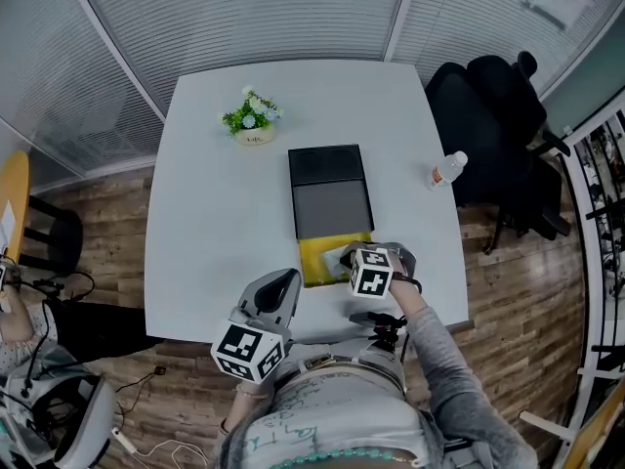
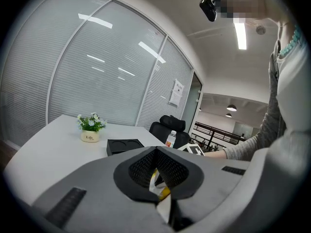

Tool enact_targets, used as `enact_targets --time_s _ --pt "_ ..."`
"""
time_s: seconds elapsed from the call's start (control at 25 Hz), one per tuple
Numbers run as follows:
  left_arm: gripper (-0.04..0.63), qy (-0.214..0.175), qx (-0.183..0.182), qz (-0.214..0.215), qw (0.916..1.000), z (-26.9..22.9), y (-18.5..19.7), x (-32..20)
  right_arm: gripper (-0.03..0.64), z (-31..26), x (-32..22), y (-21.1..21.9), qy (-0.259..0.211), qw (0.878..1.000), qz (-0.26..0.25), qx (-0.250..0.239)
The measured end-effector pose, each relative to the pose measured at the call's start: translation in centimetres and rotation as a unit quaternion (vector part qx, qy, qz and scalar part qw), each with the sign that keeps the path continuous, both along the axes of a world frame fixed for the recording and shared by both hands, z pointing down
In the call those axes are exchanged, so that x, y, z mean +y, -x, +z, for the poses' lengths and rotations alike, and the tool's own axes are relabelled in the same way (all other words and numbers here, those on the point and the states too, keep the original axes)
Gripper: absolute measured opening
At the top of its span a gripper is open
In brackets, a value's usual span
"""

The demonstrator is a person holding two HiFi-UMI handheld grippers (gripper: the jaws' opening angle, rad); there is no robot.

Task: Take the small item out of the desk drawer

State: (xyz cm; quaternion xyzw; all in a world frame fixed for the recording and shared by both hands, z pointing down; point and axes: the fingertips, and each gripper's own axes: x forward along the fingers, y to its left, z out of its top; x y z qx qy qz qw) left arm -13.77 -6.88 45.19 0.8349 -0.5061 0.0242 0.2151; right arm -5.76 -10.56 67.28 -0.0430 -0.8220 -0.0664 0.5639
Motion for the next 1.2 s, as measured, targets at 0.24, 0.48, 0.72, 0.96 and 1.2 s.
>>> enact_targets --time_s 0.24,0.48,0.72,0.96,1.2 --pt "-0.003 0.002 0.006 0.010 0.9999 0.1 -0.8 -0.6 0.003 -3.6 -0.5 -0.2 -0.015 1.000 0.001 -0.013" --pt "-0.003 -0.003 -0.008 0.020 0.9998 0.3 -1.4 -0.8 0.003 -7.5 -0.6 -0.1 -0.023 0.999 -0.006 -0.036" --pt "-0.003 -0.002 -0.022 0.027 0.9994 0.7 -2.0 -0.6 0.003 -10.2 -0.4 -0.1 -0.036 0.998 -0.032 -0.051" --pt "-0.003 0.001 -0.021 0.030 0.9993 0.9 -2.2 -0.5 0.003 -11.6 -0.4 -0.2 -0.039 0.997 -0.031 -0.056" --pt "-0.003 -0.006 -0.002 0.023 0.9997 0.1 -2.1 -0.6 0.003 -12.7 -0.3 -0.1 -0.041 0.996 -0.030 -0.067"
